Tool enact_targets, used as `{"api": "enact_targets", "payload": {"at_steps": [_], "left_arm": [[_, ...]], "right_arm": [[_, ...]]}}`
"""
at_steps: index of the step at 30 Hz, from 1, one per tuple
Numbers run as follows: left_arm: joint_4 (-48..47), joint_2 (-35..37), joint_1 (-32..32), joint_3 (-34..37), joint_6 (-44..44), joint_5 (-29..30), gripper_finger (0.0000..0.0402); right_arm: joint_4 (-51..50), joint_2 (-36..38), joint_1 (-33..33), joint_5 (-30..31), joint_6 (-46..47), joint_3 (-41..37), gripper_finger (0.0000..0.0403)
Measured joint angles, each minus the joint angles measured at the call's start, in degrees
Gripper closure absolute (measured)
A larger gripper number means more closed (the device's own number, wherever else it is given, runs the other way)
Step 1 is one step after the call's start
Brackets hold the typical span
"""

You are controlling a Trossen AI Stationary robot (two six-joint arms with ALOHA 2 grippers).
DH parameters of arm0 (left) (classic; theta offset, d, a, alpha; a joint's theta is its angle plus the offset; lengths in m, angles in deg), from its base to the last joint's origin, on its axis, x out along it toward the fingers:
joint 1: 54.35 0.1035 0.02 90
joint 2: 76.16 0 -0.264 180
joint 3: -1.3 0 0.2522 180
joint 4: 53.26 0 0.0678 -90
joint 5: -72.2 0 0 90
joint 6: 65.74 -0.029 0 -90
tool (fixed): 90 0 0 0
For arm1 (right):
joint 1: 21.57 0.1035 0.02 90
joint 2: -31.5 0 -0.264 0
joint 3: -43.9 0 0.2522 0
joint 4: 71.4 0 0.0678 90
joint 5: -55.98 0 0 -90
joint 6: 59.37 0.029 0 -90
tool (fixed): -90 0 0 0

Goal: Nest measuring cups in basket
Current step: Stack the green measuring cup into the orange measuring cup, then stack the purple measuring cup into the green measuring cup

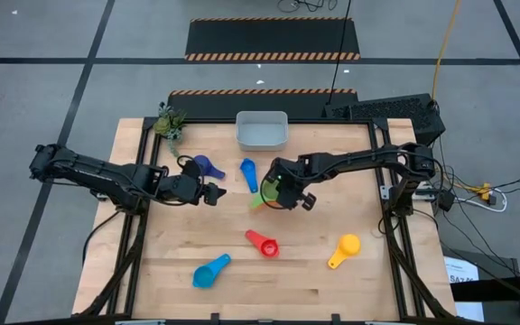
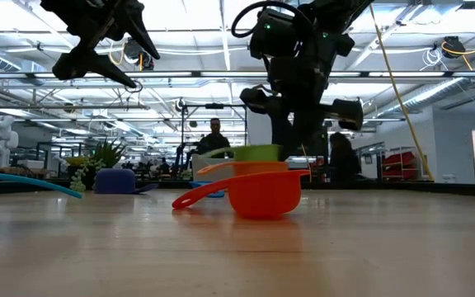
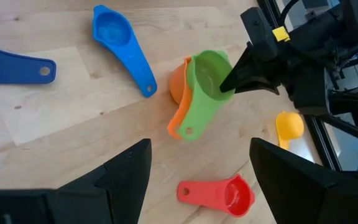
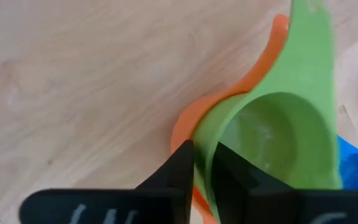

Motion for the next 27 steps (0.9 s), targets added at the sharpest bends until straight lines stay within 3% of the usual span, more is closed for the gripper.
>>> {"api": "enact_targets", "payload": {"at_steps": [9, 17, 27], "left_arm": [[0.0, 0.0, 0.0, 0.0, -0.4, 0.0, 0.0126], [0.2, 0.0, 0.3, 0.0, -0.4, 0.0, 0.0126], [1.6, 0.0, 2.0, 0.0, -2.5, -0.1, 0.0126]], "right_arm": [[1.0, 0.7, 0.4, 0.2, 5.1, 0.0, 0.0271], [1.0, 7.6, 0.4, 0.1, 15.2, -0.1, 0.0223], [2.2, 12.7, -0.4, 0.4, 49.4, -0.1, 0.0202]]}}
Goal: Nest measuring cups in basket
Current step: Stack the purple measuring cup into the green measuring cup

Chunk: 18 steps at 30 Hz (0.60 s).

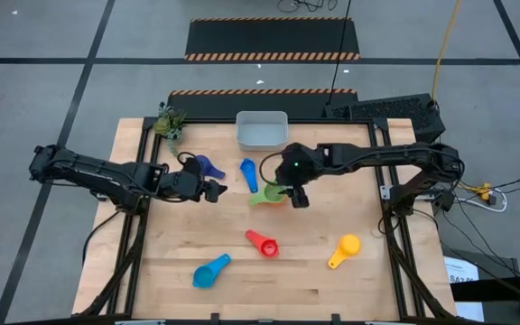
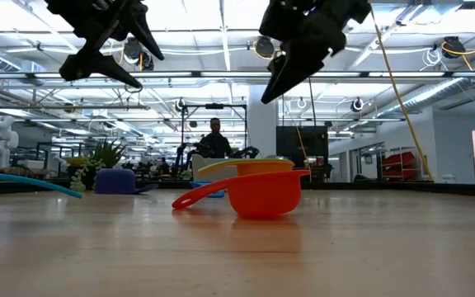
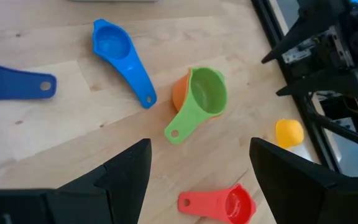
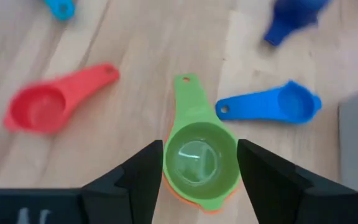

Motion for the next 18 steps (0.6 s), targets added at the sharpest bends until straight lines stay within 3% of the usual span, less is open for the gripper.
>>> {"api": "enact_targets", "payload": {"at_steps": [5, 12, 18], "left_arm": [[2.0, 0.0, 0.0, 0.0, -1.9, -0.9, 0.0126], [2.0, 0.0, -1.8, 0.0, -0.6, -10.0, 0.0126], [1.7, -0.1, -6.5, 0.0, 1.4, -11.5, 0.0126]], "right_arm": [[-0.7, 0.5, 0.0, 0.0, 11.1, 0.0, 0.0203], [-4.6, 1.8, 0.0, 4.6, 22.3, 0.1, 0.0202], [-12.4, 4.9, -0.1, 6.0, 20.5, 0.0, 0.0202]]}}
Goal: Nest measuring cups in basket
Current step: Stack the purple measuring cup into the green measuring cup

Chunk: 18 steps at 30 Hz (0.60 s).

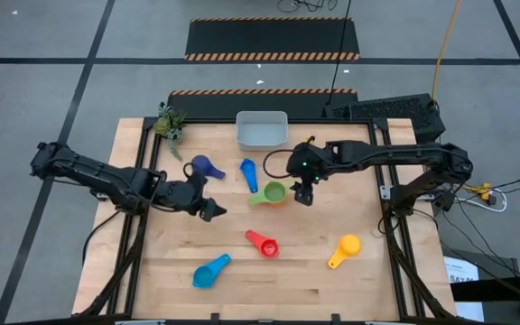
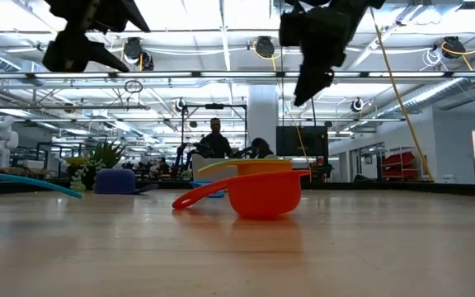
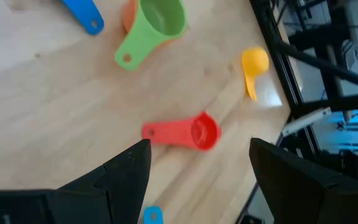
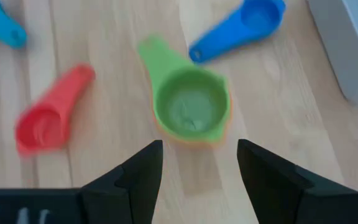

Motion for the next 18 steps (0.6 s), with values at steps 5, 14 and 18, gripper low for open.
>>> {"api": "enact_targets", "payload": {"at_steps": [5, 14, 18], "left_arm": [[-1.9, -0.1, -2.0, 0.0, 2.0, 0.0, 0.0126], [-8.3, -0.1, -1.6, 0.0, 2.3, 0.0, 0.0126], [-11.0, -0.1, -0.1, 0.0, 1.6, -0.1, 0.0126]], "right_arm": [[-1.5, 3.0, -0.6, 0.0, 1.2, 0.0, 0.0202], [-2.5, 8.5, -1.3, 0.1, 2.6, -0.7, 0.0202], [-2.4, 11.0, -2.0, 0.1, 4.0, -3.1, 0.0202]]}}
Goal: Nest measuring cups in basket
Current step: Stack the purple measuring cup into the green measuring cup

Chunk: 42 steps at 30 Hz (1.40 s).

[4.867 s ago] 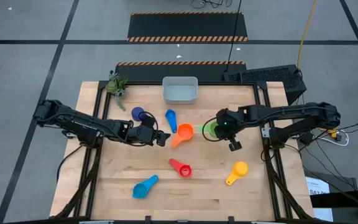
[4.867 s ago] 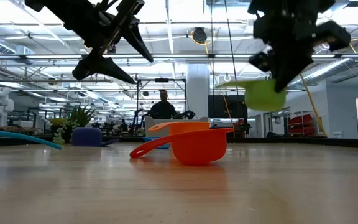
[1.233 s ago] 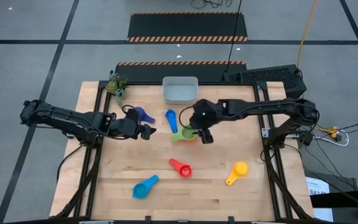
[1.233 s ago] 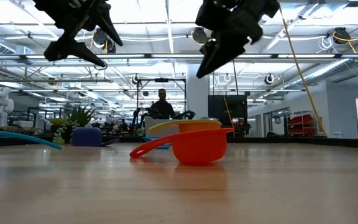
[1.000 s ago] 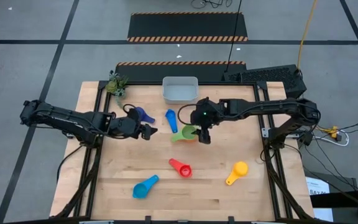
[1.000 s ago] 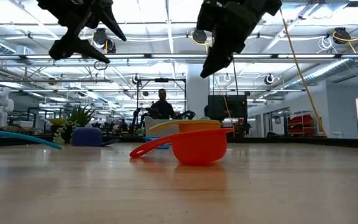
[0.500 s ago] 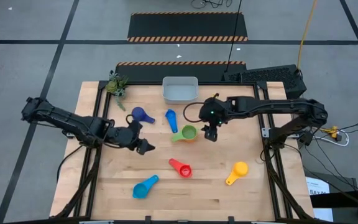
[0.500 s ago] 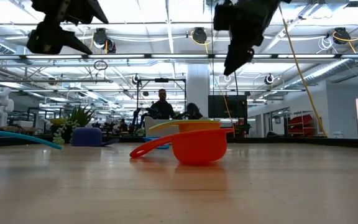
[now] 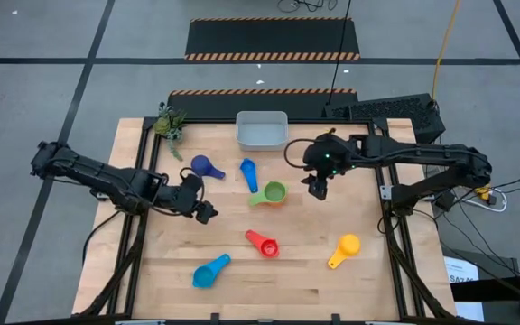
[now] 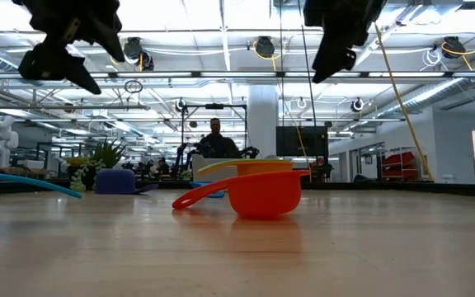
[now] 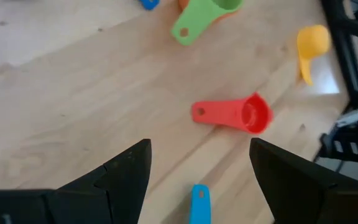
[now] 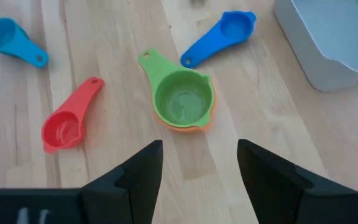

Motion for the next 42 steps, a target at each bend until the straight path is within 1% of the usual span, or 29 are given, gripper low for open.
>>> {"api": "enact_targets", "payload": {"at_steps": [4, 7, 11, 14, 16, 18, 21, 24, 27, 30, 32, 34, 37, 39, 42], "left_arm": [[0.0, 0.0, 1.9, 0.0, -3.0, -0.3, 0.0126], [-0.2, 0.0, 3.2, 0.0, -7.7, 0.0, 0.0126], [-0.4, -0.3, 4.5, 0.0, -15.6, 3.7, 0.0126], [-0.8, -0.4, 6.0, 0.0, -21.1, 5.8, 0.0126], [-0.8, -1.0, 7.4, 0.0, -23.1, 5.9, 0.0126], [-1.5, -1.2, 8.8, 0.0, -23.3, 5.7, 0.0126], [-0.7, -2.0, 10.8, 0.0, -22.8, 4.0, 0.0126], [-1.8, -3.8, 12.8, -0.4, -25.7, -1.0, 0.0126], [-3.8, -6.2, 13.8, -1.7, -27.9, -4.7, 0.0126], [-5.5, -8.9, 14.2, -4.0, -28.9, -7.3, 0.0126], [-8.4, -10.5, 14.9, -6.5, -30.8, -9.3, 0.0126], [-11.8, -12.5, 15.3, -9.7, -34.7, -9.8, 0.0126], [-17.8, -15.0, 16.7, -13.3, -43.0, -8.5, 0.0126], [-18.6, -16.4, 18.4, -14.9, -46.7, -6.8, 0.0126], [-18.1, -17.4, 21.4, -15.6, -48.9, -5.8, 0.0126]], "right_arm": [[-0.2, 2.1, -0.3, 0.0, 0.4, -3.0, 0.0202], [-0.2, 4.0, -0.3, 0.1, 1.2, -5.1, 0.0202], [-0.2, 5.9, -0.3, 1.2, 5.1, -7.0, 0.0202], [-0.2, 7.9, -0.3, 1.2, 9.8, -8.1, 0.0202], [-0.1, 9.2, -0.3, 1.2, 12.2, -9.1, 0.0202], [0.1, 10.5, -0.3, 1.3, 12.7, -10.0, 0.0202], [0.2, 12.7, -0.3, 1.3, 11.3, -11.4, 0.0202], [2.2, 14.8, -0.3, 1.4, 9.2, -14.1, 0.0202], [5.8, 16.5, -0.3, 1.4, 6.3, -17.9, 0.0202], [8.9, 18.1, -0.3, 0.8, 6.2, -21.4, 0.0202], [10.1, 19.0, -0.3, -0.6, 6.9, -22.8, 0.0202], [10.8, 19.9, -0.3, -0.5, 7.9, -23.6, 0.0202], [13.5, 20.8, -0.3, -0.3, 8.9, -25.1, 0.0202], [15.4, 21.0, -0.3, 1.0, 9.1, -25.9, 0.0202], [19.5, 21.0, -0.3, 4.6, 10.0, -26.3, 0.0202]]}}
